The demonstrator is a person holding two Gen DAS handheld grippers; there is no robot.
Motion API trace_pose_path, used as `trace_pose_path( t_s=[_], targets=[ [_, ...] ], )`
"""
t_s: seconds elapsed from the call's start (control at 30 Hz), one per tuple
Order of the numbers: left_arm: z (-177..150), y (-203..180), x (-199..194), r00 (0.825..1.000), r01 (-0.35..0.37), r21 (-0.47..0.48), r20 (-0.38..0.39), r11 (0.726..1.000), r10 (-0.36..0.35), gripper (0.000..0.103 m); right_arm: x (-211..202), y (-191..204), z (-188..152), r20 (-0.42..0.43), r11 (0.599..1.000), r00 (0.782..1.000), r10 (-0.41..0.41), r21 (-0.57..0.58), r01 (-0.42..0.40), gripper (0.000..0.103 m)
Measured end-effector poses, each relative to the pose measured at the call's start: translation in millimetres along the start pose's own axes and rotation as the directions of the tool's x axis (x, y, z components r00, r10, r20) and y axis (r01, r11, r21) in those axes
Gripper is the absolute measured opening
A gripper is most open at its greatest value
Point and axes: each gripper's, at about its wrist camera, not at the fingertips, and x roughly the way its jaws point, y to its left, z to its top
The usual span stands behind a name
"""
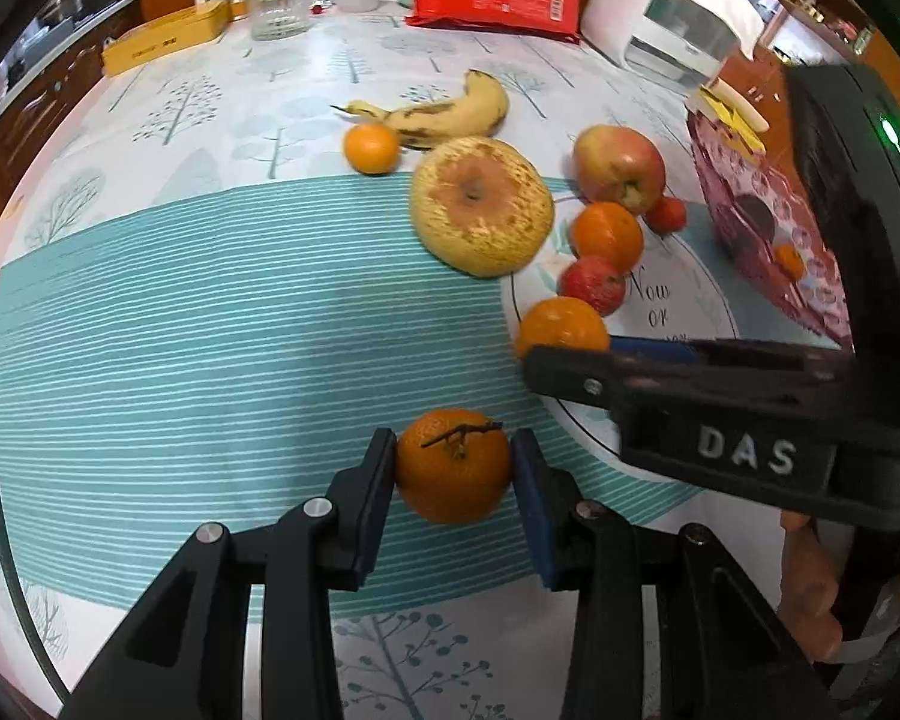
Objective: Organize fruits
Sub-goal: 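Grasp a mandarin with the left tool while the right tool grasps another mandarin, then carry both mandarins into the pink bowl and release them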
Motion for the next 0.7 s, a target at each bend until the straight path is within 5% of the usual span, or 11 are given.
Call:
trace_pose_path(
  t_s=[0.43, 0.57, 0.7],
  targets=[
    [42.5, -44.9, -41.1, 0.999, 0.011, 0.055, 0.042, 0.998, -0.013, 0.037, -87.9, -29.5, -12.6, 0.141, 0.997, 0.987, -0.081, -0.003, 0.082, 0.040],
    [71.5, -88.3, -64.2, 0.997, 0.013, 0.136, 0.074, 0.991, -0.024, 0.037, -139.5, -47.6, -12.2, 0.218, 0.986, 0.962, -0.165, 0.000, 0.169, 0.040],
    [102.6, -143.4, -84.4, 0.991, 0.027, 0.235, 0.121, 0.972, -0.057, 0.037, -202.4, -70.2, -5.7, 0.306, 0.956, 0.910, -0.279, -0.001, 0.294, 0.040]
  ],
)
